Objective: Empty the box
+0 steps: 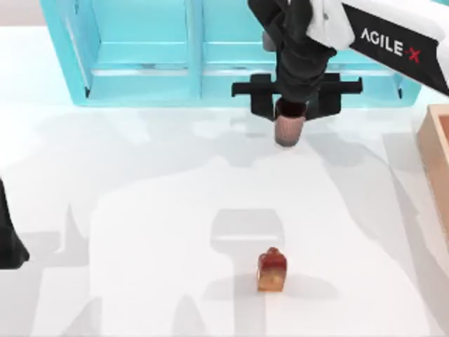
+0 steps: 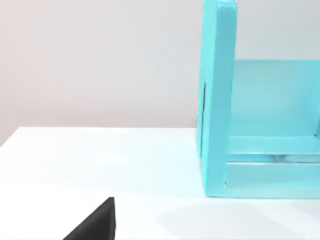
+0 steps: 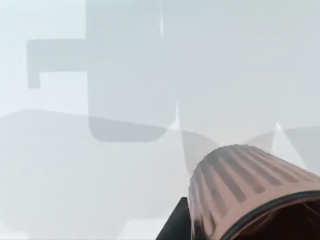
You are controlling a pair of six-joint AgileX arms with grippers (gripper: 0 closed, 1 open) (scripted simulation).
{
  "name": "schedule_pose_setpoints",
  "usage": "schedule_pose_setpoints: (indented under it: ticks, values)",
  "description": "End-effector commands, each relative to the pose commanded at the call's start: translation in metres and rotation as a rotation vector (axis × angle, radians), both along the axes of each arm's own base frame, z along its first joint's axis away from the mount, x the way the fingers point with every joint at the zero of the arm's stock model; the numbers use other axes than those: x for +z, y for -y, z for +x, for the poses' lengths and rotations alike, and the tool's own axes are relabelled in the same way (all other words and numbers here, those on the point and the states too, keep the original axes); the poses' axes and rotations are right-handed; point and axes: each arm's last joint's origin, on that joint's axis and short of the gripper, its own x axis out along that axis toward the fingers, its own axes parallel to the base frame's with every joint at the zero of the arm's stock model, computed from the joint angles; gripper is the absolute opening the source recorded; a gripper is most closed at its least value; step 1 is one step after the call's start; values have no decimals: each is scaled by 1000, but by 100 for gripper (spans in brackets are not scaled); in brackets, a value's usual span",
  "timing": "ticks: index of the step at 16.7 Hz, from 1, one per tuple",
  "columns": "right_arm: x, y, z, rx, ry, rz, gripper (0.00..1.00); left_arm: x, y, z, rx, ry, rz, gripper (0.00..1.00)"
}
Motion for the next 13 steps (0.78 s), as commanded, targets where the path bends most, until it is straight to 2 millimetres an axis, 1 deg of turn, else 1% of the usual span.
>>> schedule_pose_setpoints:
  ticks: [2,6,13]
  values:
    - [-10,0,1,1,2,0,0,0,0,0,0,0,0,100]
    - [-12,0,2,1,2,0,0,0,0,0,0,0,0,100]
    - [-12,0,2,1,2,0,53,0,0,0,0,0,0,100]
